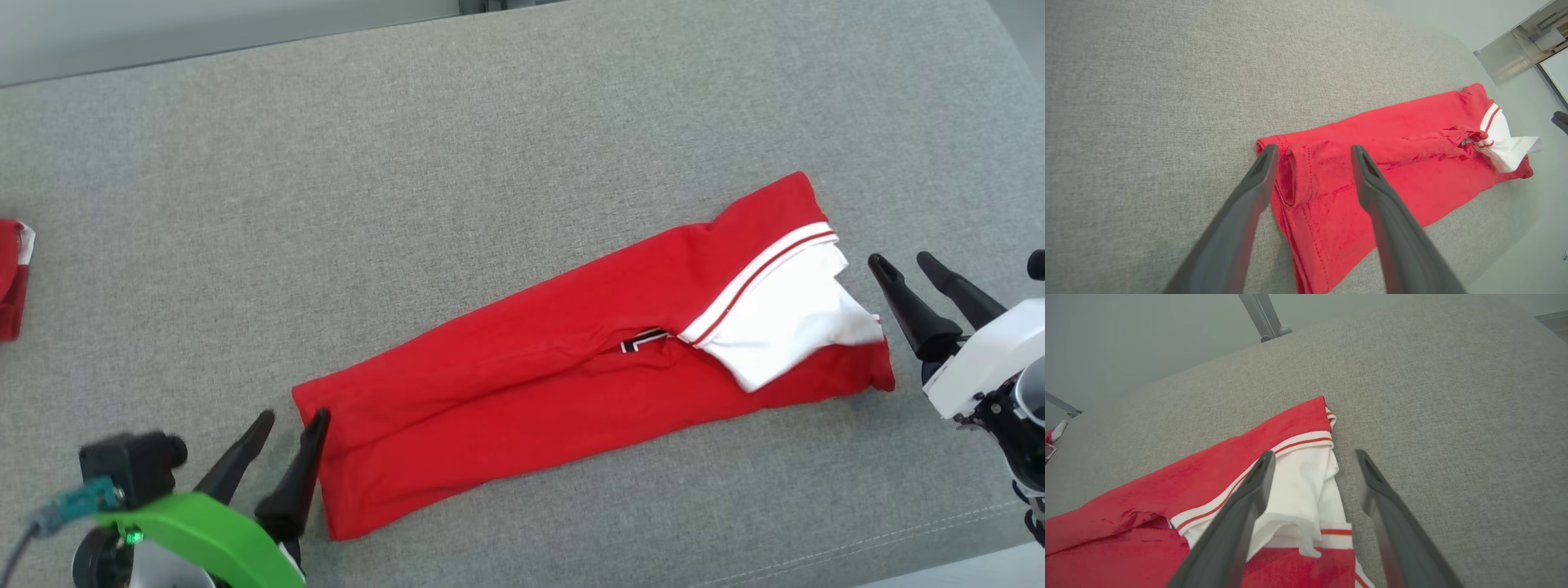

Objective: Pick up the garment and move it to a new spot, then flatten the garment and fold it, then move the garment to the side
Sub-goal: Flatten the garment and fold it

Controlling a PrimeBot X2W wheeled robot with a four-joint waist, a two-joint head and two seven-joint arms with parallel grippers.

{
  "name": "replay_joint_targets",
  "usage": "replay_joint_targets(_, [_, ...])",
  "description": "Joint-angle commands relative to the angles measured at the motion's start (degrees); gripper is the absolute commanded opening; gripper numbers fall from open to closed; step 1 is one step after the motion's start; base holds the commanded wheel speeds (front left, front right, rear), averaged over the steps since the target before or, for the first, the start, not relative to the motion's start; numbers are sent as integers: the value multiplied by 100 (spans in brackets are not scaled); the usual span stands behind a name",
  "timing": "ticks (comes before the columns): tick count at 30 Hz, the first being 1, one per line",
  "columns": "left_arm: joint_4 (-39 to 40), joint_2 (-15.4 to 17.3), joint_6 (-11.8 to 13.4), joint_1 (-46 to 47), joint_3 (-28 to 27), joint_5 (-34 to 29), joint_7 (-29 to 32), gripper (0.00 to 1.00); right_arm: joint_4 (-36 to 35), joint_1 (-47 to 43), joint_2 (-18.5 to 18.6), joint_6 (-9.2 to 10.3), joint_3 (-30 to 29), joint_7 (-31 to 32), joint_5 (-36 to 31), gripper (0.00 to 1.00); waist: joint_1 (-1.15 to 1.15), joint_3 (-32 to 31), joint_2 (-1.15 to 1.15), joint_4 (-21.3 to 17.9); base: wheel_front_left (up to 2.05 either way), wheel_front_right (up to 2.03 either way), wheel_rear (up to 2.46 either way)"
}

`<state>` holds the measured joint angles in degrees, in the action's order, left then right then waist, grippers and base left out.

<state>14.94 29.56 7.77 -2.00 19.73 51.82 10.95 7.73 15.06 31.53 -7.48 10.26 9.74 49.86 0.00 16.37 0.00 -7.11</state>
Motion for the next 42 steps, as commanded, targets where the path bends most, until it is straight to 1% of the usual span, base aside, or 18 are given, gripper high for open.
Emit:
replay_joint_targets(1, [-14,18,138,-228,37,-205,-101,100,-72,56,2,-2,-78,108,-34,100,0,-79,0,-46,0,0,0])
replay_joint_targets(3, [-12,67,383,-378,77,-609,-325,100,-178,92,31,-2,-213,299,-83,100,0,-118,0,-46,0,0,0])
replay_joint_targets(5, [-25,-112,672,-518,28,-882,-704,100,-125,180,-7,-1,-423,513,-234,100,0,-118,0,-27,0,0,0])
replay_joint_targets(8, [-230,-280,922,-561,18,-1349,-1341,100,84,384,-173,-2,-555,934,-511,100,0,-60,0,74,0,0,0])
replay_joint_targets(11, [-504,-540,1036,-325,140,-1758,-1912,100,366,607,-373,-2,-599,1383,-742,100,0,50,0,235,0,0,0])
replay_joint_targets(13, [-732,-693,1002,-166,239,-1994,-2269,100,601,737,-516,-1,-591,1608,-904,100,0,131,0,346,0,0,0])
replay_joint_targets(14, [-869,-758,1030,-106,267,-2105,-2361,100,727,772,-606,-2,-595,1691,-947,100,0,155,0,399,0,0,0])
replay_joint_targets(15, [-1042,-796,1008,-89,348,-2242,-2428,100,867,797,-679,-2,-583,1789,-998,100,0,168,0,452,0,0,0])
replay_joint_targets(16, [-1191,-912,981,-27,384,-2291,-2499,100,1021,818,-718,-2,-556,1884,-1072,100,0,178,0,509,0,0,0])
replay_joint_targets(20, [-1565,-1224,883,122,322,-2443,-2604,100,1481,770,-851,-2,-474,2011,-1243,100,0,201,0,674,0,0,0])
replay_joint_targets(24, [-1619,-1523,663,155,61,-2620,-2617,100,1928,676,-988,-2,-239,2039,-1339,100,0,126,0,746,0,0,0])
replay_joint_targets(25, [-1649,-1575,602,112,-11,-2660,-2617,100,2010,668,-1036,-2,-187,2039,-1276,88,0,95,0,745,0,0,0])
replay_joint_targets(26, [-1670,-1619,536,83,-89,-2725,-2618,100,2018,671,-1053,-9,-98,2010,-1222,25,0,67,0,739,0,0,0])
replay_joint_targets(27, [-1683,-1674,472,67,-160,-2776,-2619,100,2033,687,-1060,-18,-58,1969,-1126,0,0,31,0,727,0,0,0])
replay_joint_targets(29, [-1755,-1761,351,1,-277,-2870,-2615,100,2004,717,-1025,-19,9,1903,-873,0,0,-48,0,692,0,0,0])
replay_joint_targets(30, [-1766,-1805,280,-2,-361,-2924,-2616,100,2012,759,-939,-9,-46,1798,-786,0,0,-90,0,674,0,0,0])
replay_joint_targets(37, [-2128,-2093,-153,-208,-658,-3073,-2616,100,2403,987,-168,3,-544,1535,-415,0,0,-460,0,599,0,0,0])
replay_joint_targets(42, [-2335,-2212,-337,-360,-796,-3175,-2615,100,2596,983,442,2,-1025,1480,-393,0,0,-672,0,572,0,0,0])
